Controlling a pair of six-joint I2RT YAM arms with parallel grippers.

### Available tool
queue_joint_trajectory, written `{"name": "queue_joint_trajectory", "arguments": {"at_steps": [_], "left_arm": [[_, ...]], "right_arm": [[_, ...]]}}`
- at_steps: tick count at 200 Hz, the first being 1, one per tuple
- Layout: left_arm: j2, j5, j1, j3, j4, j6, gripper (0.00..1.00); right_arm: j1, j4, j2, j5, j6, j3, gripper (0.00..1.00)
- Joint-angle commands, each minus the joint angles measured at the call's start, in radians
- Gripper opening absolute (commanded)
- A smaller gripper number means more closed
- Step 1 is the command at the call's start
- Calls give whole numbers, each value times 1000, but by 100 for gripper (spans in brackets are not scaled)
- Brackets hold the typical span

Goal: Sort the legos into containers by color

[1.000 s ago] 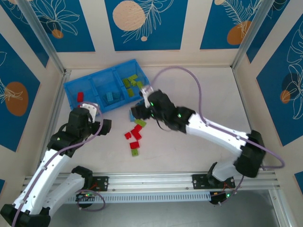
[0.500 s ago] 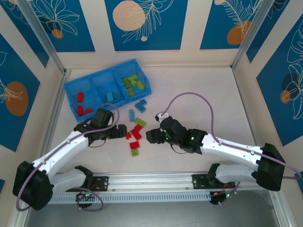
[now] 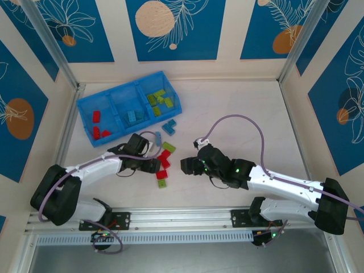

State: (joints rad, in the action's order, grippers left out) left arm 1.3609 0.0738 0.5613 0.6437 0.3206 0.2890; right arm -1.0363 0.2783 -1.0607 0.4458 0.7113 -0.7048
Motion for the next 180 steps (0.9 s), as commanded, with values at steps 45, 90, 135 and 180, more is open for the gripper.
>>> {"name": "queue_joint_trajectory", "arguments": {"at_steps": [45,90,135,180], "left_arm": [[124,2,9,37,-102,-72,50],[145,8,9,31,-125,-59,40],[128,-28,11,36,-155,-86,48],[153,-13,13,41,-201,-62,28]], "right_arm": [[-16,56,13,44,50,-24,71],[-22,72,12,62,56,-29,71],[-23,83,10,73,52,-33,71],[-25,103,10,87,62,-38,71]]}}
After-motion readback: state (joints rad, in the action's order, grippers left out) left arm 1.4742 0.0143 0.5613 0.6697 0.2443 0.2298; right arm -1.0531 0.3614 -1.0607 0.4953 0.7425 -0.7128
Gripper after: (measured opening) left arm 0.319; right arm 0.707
